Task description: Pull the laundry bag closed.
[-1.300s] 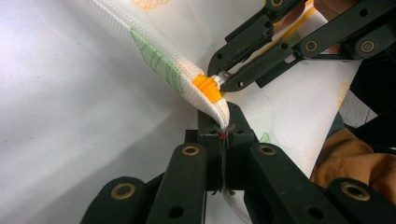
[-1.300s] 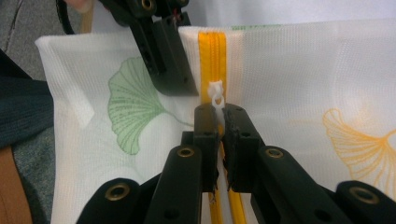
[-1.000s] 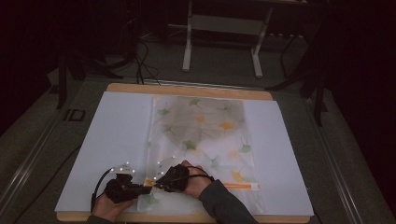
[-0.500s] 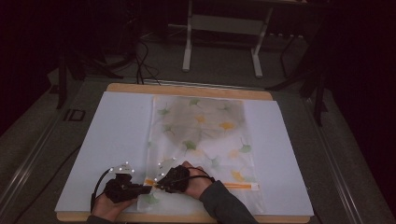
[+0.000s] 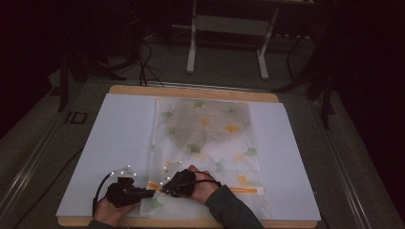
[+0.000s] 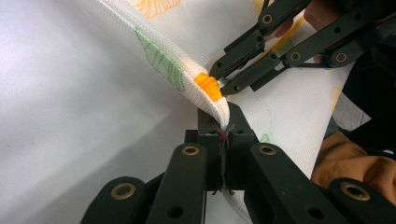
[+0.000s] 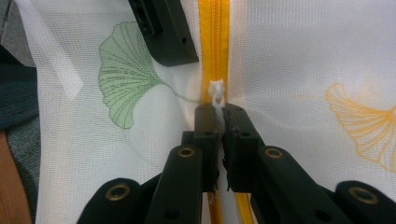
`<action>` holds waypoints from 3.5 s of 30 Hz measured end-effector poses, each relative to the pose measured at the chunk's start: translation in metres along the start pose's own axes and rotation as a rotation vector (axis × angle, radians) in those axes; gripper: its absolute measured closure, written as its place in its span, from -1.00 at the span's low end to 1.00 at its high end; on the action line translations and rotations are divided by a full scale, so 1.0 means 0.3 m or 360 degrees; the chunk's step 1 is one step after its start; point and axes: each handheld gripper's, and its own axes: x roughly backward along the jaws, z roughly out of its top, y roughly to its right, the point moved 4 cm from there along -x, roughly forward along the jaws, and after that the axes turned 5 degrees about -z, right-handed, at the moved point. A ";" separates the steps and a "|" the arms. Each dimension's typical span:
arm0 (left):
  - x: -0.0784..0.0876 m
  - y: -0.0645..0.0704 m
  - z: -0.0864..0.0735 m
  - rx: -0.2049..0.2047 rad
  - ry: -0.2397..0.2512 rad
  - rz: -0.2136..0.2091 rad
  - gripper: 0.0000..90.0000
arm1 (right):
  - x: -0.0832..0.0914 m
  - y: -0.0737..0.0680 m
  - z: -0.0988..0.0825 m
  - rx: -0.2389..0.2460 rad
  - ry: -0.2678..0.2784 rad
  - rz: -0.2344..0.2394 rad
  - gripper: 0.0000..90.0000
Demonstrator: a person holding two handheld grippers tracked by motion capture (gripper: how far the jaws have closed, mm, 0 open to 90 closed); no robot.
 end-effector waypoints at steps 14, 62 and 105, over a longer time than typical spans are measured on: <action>0.006 0.000 0.002 -0.0002 0.0019 -0.0020 0.95 | 0.016 0.006 -0.021 -0.0016 -0.0009 0.0014 0.89; 0.023 -0.003 0.003 0.0014 0.0056 -0.0047 0.96 | 0.076 0.017 -0.102 -0.0022 -0.0084 -0.0018 0.89; 0.029 -0.008 0.003 0.0016 0.0064 -0.0041 0.96 | 0.133 0.041 -0.177 -0.0052 -0.0116 -0.0039 0.89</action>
